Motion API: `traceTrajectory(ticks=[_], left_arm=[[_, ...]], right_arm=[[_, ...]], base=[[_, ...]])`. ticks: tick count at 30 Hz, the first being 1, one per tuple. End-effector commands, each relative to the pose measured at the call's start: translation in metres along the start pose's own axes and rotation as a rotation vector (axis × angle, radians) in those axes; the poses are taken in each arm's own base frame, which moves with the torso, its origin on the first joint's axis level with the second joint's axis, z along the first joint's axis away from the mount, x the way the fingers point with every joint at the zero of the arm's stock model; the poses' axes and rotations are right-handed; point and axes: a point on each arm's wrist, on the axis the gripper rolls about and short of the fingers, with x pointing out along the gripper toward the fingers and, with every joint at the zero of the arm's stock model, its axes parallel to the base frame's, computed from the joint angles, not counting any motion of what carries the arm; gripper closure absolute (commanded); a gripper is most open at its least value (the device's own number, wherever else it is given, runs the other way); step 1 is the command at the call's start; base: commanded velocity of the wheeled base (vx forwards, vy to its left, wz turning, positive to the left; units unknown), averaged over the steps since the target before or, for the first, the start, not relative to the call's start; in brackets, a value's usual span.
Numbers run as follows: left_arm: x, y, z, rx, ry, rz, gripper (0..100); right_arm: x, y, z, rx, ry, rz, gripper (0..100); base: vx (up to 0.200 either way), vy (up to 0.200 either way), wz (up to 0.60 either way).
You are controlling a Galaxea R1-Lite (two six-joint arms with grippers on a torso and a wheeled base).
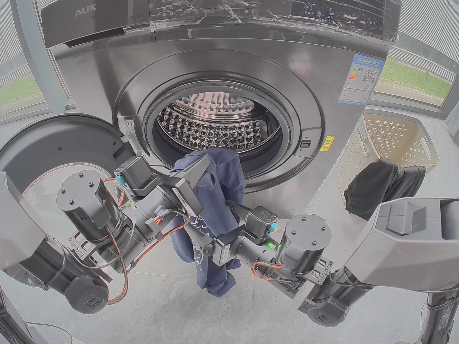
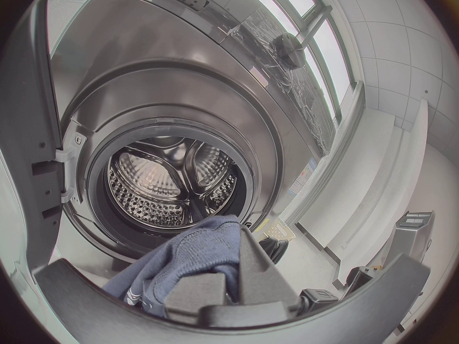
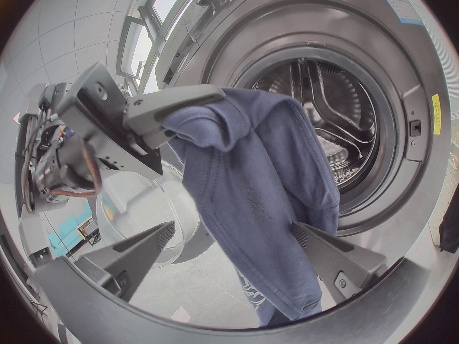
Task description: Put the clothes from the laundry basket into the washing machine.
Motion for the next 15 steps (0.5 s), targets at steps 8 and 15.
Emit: traceTrajectory(ticks=[8, 15], left_arm=[[0.000, -0.001, 0.002, -0.002, -0.008, -0.002, 100], [0.001, 0.004, 0.001, 0.000, -0.007, 0.017, 100]], right_arm=[[0.020, -0.009, -0.005, 0.003, -0.049, -0.020, 100], [0.007, -0.007, 0.015, 0.020, -0.071, -0.024, 100]], base=[[0.000, 0.000, 0.00], [0.000, 0.000, 0.00]])
